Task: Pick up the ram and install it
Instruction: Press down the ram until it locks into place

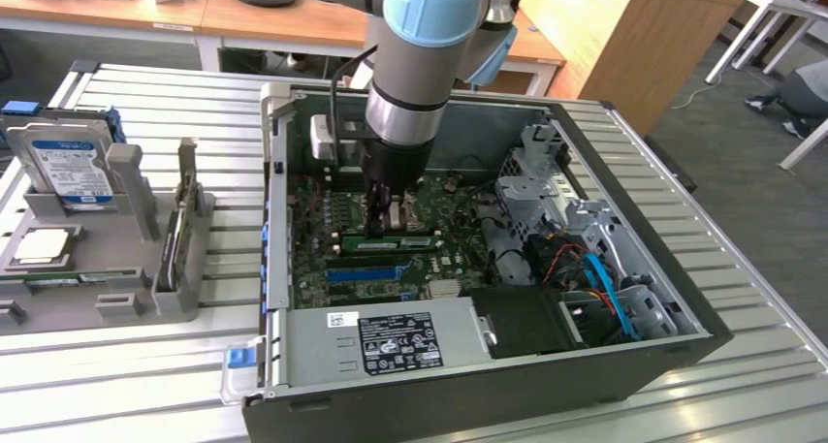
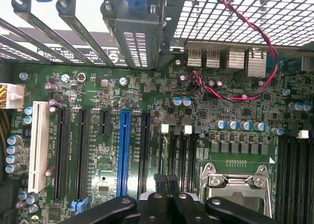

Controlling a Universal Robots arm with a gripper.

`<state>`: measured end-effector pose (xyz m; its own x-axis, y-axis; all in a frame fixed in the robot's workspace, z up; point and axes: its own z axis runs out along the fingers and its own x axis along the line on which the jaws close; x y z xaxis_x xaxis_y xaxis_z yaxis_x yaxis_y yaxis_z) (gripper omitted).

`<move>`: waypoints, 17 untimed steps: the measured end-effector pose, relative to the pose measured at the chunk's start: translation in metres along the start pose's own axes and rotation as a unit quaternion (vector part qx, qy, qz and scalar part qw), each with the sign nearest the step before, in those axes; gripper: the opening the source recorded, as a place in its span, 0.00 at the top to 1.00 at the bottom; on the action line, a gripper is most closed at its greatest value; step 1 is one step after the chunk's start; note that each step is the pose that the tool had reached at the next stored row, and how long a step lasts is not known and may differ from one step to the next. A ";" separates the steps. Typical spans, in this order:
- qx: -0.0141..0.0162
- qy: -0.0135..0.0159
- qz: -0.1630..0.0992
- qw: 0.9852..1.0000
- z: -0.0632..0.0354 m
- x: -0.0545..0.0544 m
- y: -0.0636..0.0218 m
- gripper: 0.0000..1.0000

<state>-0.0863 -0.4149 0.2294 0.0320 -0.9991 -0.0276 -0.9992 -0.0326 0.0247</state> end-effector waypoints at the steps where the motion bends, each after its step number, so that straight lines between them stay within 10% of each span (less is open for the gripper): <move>1: 0.000 0.000 0.000 1.000 0.0004 0.000 0.0000 0.89; 17: 0.000 0.000 0.000 1.000 0.0025 0.000 0.0000 0.89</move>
<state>-0.0864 -0.4149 0.2270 0.0319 -0.9991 -0.0273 -0.9992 -0.0326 0.0249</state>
